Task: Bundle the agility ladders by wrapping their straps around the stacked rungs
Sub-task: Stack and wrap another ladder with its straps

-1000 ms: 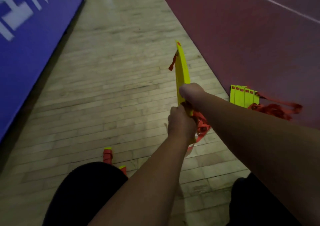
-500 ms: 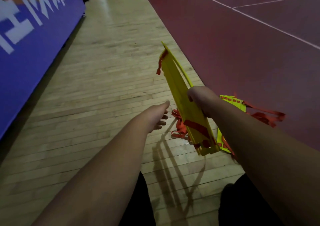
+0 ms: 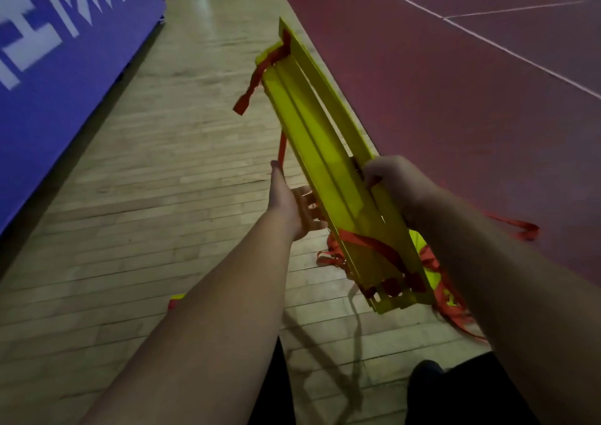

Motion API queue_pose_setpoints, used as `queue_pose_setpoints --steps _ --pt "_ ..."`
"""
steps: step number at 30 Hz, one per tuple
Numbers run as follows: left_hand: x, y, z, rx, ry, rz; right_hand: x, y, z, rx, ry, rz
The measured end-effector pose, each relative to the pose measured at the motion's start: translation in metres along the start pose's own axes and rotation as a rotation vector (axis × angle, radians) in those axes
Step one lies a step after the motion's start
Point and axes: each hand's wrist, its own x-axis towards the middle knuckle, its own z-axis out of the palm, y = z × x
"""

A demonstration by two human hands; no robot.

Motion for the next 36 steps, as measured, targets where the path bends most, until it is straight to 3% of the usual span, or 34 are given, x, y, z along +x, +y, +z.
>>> queue_pose_setpoints --steps 3,9,15,20,29,36 --pt "-0.001 -0.007 0.010 0.001 -0.150 -0.013 0.002 0.002 0.002 0.029 0.009 0.025" --pt "-0.001 -0.011 0.019 -0.025 -0.184 0.075 0.011 0.004 0.007 0.008 0.035 0.027" --pt "-0.003 -0.009 0.028 -0.026 -0.192 0.171 0.023 0.006 0.007 -0.351 0.111 -0.180" --pt "-0.006 -0.009 0.035 -0.052 -0.194 0.175 0.030 0.013 0.010 -0.475 0.115 -0.199" --pt "-0.004 -0.006 0.028 0.016 -0.188 0.189 0.035 0.021 0.018 -0.466 0.202 -0.258" --pt "0.036 0.000 0.012 -0.007 -0.071 0.142 0.041 0.026 0.014 -0.273 0.130 -0.197"
